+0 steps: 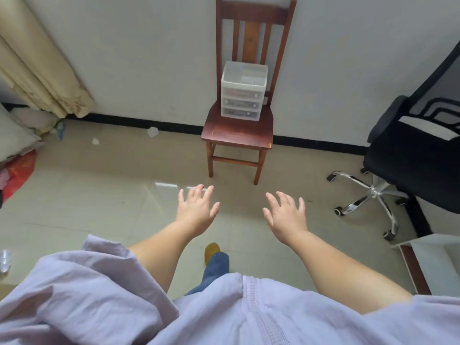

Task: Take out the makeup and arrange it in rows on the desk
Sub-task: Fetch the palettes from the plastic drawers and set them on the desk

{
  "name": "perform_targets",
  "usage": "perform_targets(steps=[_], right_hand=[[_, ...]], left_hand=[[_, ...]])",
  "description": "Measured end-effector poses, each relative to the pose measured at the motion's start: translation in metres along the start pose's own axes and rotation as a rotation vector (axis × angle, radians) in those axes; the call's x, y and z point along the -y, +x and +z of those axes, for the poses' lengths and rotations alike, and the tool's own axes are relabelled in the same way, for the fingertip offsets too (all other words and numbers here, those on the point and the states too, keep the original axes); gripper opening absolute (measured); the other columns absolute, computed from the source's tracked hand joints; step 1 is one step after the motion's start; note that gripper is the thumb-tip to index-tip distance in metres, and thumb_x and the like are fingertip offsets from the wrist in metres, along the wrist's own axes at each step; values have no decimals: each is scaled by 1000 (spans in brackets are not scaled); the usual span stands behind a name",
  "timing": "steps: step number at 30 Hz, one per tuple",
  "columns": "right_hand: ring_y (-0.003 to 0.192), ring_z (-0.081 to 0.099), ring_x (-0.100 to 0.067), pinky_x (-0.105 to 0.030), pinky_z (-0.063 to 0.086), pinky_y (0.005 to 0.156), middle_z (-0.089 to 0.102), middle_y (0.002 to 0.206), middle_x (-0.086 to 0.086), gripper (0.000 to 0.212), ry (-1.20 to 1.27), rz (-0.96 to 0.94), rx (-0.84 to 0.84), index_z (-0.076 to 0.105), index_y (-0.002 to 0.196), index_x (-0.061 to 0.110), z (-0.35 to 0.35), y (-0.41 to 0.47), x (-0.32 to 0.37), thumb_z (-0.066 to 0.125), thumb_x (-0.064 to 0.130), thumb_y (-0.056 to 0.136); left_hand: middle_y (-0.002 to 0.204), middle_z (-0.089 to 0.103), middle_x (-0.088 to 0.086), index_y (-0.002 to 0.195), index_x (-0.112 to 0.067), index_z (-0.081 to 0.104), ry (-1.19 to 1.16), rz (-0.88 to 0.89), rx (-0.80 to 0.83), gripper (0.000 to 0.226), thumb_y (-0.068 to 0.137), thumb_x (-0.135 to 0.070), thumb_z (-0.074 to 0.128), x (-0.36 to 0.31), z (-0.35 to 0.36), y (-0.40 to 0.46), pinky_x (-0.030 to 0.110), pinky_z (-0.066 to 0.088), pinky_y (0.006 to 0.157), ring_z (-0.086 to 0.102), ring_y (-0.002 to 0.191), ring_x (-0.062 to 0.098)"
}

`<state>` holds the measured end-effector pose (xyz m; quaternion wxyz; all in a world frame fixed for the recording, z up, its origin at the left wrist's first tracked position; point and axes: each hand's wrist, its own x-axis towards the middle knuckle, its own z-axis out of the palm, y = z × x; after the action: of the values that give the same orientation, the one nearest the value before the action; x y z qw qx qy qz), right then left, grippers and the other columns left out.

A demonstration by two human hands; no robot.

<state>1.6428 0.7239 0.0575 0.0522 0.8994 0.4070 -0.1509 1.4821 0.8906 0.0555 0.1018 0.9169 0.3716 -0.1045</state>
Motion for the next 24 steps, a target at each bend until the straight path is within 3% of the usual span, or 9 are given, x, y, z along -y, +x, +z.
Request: perform_targets(steps=[7, 12, 17, 24], right_hand=[[143, 15, -19, -49, 3, 116, 20, 156, -3, 51, 78, 62, -45, 17, 149, 27, -72, 156, 11, 21, 43, 101], [143, 16, -18, -49, 4, 116, 20, 155, -3, 51, 80, 69, -3, 17, 149, 28, -87, 246, 11, 22, 43, 101], [143, 18, -19, -47, 6, 116, 21, 155, -2, 50, 95, 39, 2, 18, 149, 28, -99, 358, 1, 23, 43, 101], [133, 33, -25, -39, 33, 102, 32, 149, -4, 48, 201, 22, 94, 26, 146, 23, -129, 500, -26, 27, 39, 101]], left_hand=[[154, 19, 6, 149, -21, 17, 1, 50, -46, 56, 99, -46, 25, 18, -81, 174, 47, 4, 117, 14, 143, 21], [155, 19, 5, 148, -23, 16, 53, 115, -10, 56, 99, -46, 25, 18, -100, 268, 47, 4, 117, 14, 143, 20], [154, 21, 6, 148, -22, 17, 71, 67, 21, 55, 99, -45, 26, 24, -105, 377, 48, 6, 117, 16, 142, 20], [154, 21, 6, 148, -21, 17, 26, 56, 36, 55, 99, -41, 28, 7, -135, 521, 47, 8, 117, 16, 142, 20]])
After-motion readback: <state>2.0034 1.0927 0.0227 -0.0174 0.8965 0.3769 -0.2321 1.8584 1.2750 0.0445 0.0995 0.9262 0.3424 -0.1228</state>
